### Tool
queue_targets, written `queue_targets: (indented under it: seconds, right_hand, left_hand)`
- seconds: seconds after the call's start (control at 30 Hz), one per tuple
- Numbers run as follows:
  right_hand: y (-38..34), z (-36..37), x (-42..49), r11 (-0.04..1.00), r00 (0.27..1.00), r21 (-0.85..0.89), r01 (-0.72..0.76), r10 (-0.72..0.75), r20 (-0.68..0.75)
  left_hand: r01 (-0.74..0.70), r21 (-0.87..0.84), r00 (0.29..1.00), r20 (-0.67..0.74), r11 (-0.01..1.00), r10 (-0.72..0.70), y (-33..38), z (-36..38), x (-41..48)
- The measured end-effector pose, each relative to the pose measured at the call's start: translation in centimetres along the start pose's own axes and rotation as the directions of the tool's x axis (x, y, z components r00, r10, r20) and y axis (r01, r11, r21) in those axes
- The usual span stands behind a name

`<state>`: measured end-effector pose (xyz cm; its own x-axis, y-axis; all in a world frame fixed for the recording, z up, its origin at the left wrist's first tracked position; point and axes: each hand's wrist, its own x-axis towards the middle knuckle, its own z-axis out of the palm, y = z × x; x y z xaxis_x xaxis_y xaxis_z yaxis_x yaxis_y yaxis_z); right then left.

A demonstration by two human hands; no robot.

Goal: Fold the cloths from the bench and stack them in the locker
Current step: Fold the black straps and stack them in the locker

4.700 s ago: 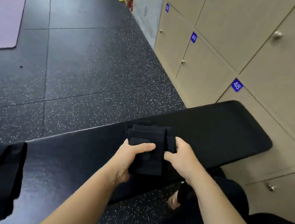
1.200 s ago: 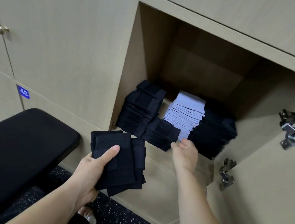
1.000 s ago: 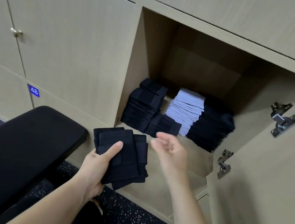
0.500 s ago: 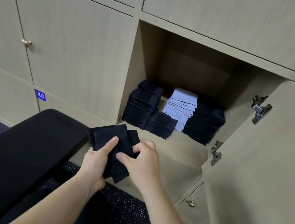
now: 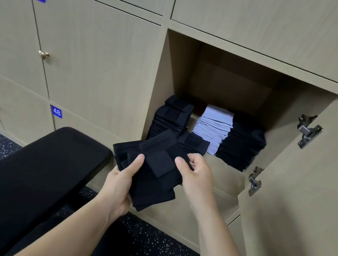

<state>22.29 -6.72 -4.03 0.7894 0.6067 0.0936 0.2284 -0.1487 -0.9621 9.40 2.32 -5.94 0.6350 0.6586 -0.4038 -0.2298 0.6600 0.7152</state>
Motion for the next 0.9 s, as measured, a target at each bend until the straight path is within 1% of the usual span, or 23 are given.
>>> queue_targets:
  seconds: [0.07,0.17,0.3,0.37,0.43,0.5,0.57,0.6,0.67,0.73,0.8,0.9]
  right_hand:
    - [0.3,-0.2,0.3,0.997,0.999,0.064,-0.047,0.048,-0.011]
    - [0.8,-0.6,0.6,0.995,0.997,0.068,-0.073,0.074,-0.012]
    - [1.4,-1.2,1.1,0.983,0.993,0.143,-0.117,0.113,0.041]
    - [1.9,-1.5,1.5,0.973,0.989,0.178,-0.145,0.140,0.040]
    - [2.4,-1.9,2.3,0.956,0.983,0.236,-0.177,0.183,-0.004]
    - [2.8,-2.6,3.7,0.910,0.966,0.361,-0.202,0.246,-0.081]
    - [3.3,-3.6,5.9,0.855,0.930,0.479,-0.200,0.319,-0.181]
    - [3.7,-4.2,7.2,0.839,0.909,0.508,-0.195,0.349,-0.227]
    - [4.5,-5.0,9.7,0.843,0.882,0.508,-0.175,0.364,-0.300]
    - [5.0,-5.6,12.1,0.867,0.867,0.472,-0.163,0.354,-0.351]
    - [5.4,-5.7,14.5,0.884,0.856,0.439,-0.162,0.348,-0.383]
    - [6.3,-5.4,18.0,0.891,0.834,0.405,-0.206,0.377,-0.403]
  left_hand:
    - [0.002,0.005,1.000,-0.006,1.000,-0.002,-0.2,0.2,0.1]
    - [-0.003,0.008,0.999,-0.034,1.000,0.003,-0.6,0.6,0.6]
    - [-0.017,0.010,0.996,-0.086,1.000,0.017,-1.1,1.0,1.7]
    - [-0.019,0.006,0.995,-0.097,1.000,0.020,-1.3,1.3,2.4]
    - [-0.014,0.004,0.994,-0.106,1.000,0.014,-1.6,1.4,3.2]
    - [-0.005,-0.002,0.993,-0.115,1.000,0.005,-1.7,1.4,4.1]
    - [-0.002,-0.003,0.993,-0.117,1.000,0.002,-1.9,1.5,4.9]
    - [-0.004,-0.001,0.994,-0.114,1.000,0.003,-1.9,1.6,5.4]
    - [-0.004,0.003,0.994,-0.109,1.000,0.004,-1.9,1.9,6.2]
    - [0.007,0.005,0.995,-0.100,1.000,-0.006,-1.9,2.2,7.1]
    - [0.022,0.007,0.996,-0.088,1.000,-0.021,-2.0,2.5,8.0]
    - [0.028,0.018,0.997,-0.067,0.999,-0.027,-2.1,2.9,9.3]
